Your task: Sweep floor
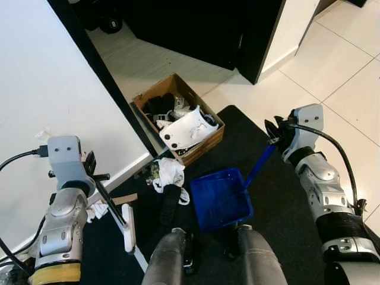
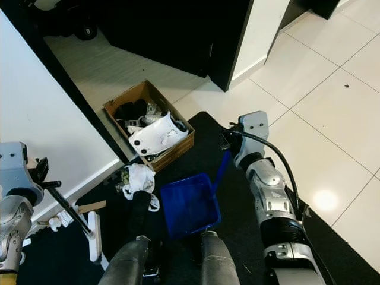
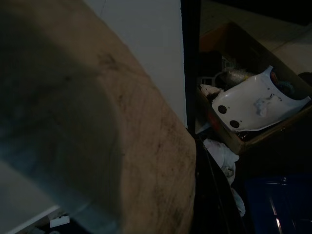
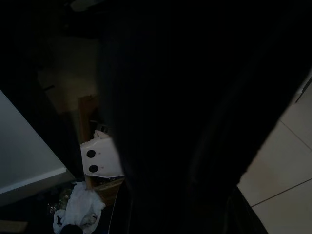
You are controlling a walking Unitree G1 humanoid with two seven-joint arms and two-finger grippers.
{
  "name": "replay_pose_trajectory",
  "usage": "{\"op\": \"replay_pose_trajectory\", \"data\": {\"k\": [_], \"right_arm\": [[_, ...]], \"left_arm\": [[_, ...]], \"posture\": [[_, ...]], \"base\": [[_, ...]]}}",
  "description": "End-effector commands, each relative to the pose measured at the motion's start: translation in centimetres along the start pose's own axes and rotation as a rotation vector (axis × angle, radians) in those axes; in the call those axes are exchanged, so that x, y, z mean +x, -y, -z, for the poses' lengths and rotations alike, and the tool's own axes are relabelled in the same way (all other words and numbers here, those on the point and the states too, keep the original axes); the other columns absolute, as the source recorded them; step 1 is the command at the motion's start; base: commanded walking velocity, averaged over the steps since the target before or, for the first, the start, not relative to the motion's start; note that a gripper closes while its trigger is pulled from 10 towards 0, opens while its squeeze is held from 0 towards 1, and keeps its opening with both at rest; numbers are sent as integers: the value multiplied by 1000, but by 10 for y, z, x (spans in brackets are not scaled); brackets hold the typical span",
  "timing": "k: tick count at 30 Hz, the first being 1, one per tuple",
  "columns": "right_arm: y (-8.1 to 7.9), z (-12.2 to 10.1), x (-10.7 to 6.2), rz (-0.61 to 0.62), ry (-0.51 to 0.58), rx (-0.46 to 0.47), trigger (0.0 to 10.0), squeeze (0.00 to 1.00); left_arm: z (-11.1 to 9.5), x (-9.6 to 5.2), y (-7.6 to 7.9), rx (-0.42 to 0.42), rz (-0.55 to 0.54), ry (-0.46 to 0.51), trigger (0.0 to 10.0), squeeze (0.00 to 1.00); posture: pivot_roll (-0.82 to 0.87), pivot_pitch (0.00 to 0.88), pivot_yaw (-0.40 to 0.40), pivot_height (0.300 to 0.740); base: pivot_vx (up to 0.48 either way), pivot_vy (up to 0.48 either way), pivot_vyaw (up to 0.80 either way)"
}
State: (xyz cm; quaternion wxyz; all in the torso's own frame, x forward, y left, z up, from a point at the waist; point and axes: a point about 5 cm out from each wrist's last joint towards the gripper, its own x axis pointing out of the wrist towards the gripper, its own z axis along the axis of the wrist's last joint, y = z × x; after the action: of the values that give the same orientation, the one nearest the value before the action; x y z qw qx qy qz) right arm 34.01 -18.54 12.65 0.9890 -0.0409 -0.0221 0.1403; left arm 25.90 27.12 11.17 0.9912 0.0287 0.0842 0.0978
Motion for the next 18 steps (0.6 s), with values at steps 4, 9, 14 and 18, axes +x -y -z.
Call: {"op": "replay_pose_trajectory", "data": {"k": [4,9,14,18], "right_arm": [[-7,-1,3,-21,22,-30,10000,0],[-11,2,5,-24,24,-40,10000,0],[-13,6,5,-19,15,-30,10000,0],[-17,12,6,-14,6,-26,10000,0]], "left_arm": [[0,-5,-7,22,-29,-2,10000,0],[0,-6,-7,22,-28,-3,10000,0],[1,-6,-7,24,-26,-5,10000,0],[1,-7,-7,27,-27,-5,10000,0]], "posture": [[44,321,53,740],[50,324,56,740],[55,325,59,740],[62,327,60,740]], "base": [[0,0,0],[0,0,0],[0,0,0],[0,0,0]]}}
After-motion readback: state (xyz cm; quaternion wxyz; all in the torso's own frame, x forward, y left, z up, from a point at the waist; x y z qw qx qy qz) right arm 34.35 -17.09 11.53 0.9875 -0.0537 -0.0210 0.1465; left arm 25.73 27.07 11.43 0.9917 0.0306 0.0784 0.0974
